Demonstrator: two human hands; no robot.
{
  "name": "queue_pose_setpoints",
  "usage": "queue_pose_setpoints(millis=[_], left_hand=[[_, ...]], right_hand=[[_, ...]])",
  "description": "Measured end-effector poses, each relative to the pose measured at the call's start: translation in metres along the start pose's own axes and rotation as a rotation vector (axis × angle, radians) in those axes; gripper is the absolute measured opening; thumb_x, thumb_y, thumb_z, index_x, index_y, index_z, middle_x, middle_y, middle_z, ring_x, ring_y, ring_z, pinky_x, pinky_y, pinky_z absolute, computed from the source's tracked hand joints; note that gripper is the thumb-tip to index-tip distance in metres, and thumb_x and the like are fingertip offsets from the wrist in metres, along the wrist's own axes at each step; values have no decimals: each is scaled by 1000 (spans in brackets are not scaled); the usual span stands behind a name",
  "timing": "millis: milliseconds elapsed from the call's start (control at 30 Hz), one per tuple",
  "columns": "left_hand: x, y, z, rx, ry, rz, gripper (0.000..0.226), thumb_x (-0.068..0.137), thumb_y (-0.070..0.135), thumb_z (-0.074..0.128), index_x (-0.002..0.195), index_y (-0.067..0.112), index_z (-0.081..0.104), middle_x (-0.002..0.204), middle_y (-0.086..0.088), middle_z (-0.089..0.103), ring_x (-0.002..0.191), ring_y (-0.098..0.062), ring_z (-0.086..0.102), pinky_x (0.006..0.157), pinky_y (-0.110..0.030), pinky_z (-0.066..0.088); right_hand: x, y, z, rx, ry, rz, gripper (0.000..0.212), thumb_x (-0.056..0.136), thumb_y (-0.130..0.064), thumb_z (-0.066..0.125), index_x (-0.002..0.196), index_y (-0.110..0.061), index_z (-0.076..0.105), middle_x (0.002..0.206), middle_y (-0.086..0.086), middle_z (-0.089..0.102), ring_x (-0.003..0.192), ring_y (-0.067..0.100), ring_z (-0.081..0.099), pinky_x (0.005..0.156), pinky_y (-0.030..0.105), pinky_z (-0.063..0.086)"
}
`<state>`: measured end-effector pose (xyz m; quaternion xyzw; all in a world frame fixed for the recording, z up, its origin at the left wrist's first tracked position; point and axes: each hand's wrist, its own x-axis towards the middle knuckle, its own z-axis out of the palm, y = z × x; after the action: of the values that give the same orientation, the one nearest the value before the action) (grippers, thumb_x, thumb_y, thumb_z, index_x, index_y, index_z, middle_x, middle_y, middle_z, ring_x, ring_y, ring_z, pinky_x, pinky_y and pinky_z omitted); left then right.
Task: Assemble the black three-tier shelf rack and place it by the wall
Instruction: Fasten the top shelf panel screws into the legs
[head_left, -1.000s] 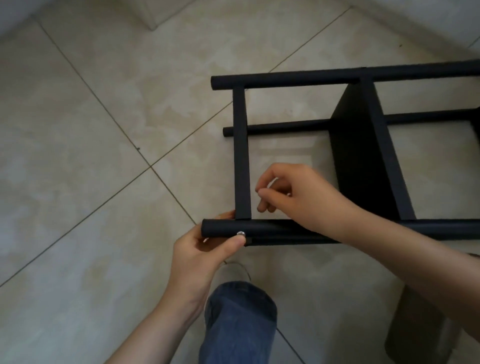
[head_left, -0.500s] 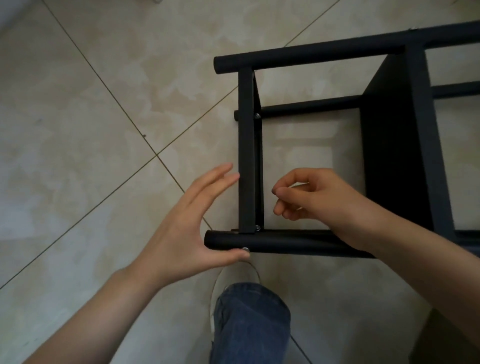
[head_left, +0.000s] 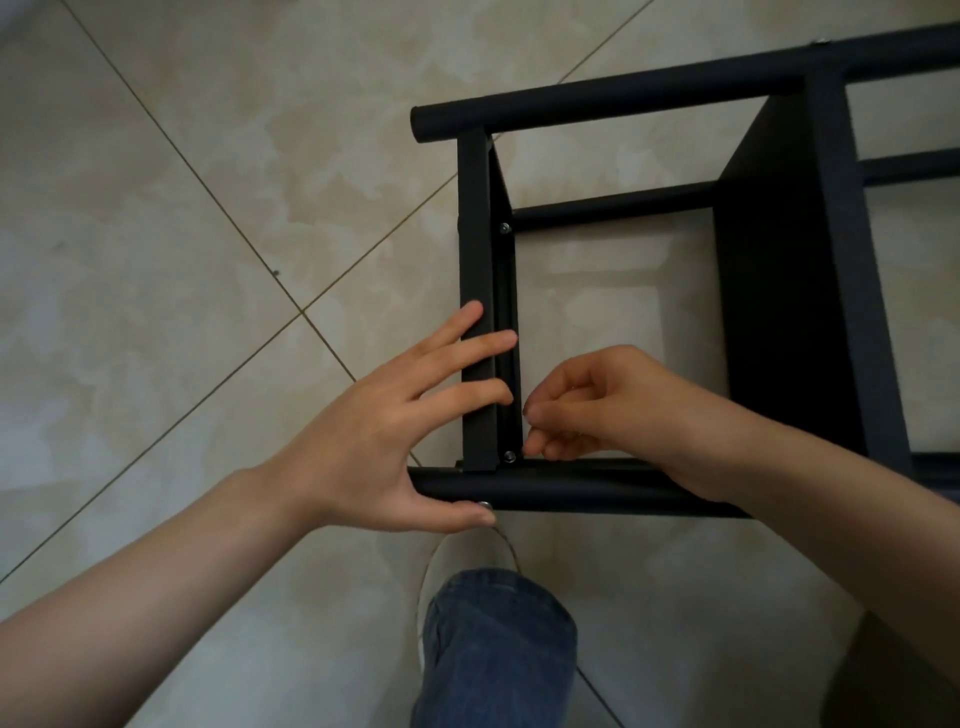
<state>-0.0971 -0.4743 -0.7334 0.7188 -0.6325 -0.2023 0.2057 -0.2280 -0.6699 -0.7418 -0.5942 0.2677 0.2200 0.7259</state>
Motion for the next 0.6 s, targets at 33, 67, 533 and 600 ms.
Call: queue_pose_setpoints(millis=[33,67,533,600], left_hand=[[0,0,1,-16,2,-8,72,78,56,79,131,10,61,161,-9,36,156,-29,14,123,-37,28],[0,1,1,-29,5,-15,72,78,55,80,131,11,61,161,-8,36,156,-29,14,123,-37,28],[2,-1,11,-75,39,-22,71,80,57,77,134,14,59,163,-6,33,156,-32,13,124,-34,23],[2,-1,11,-75,38,-18,72,80,56,78,134,14,58,163,-7,32,156,-32,13,124,-34,23]], right_hand=[[0,-1,0,-47,-31,-20,5,91,-9,68,88,-11,71,79,7,76,70,12,69,70,21,57],[1,-2,0,-108,-56,-44,6,89,-10,71,85,-14,73,79,6,76,72,11,69,71,21,57],[27,-4,5,-365,-153,-126,4,82,-6,75,83,-3,77,74,11,74,63,12,62,67,28,51],[29,-3,5,-328,-148,-112,1,81,-6,76,80,-6,77,78,16,74,63,12,62,64,26,49]])
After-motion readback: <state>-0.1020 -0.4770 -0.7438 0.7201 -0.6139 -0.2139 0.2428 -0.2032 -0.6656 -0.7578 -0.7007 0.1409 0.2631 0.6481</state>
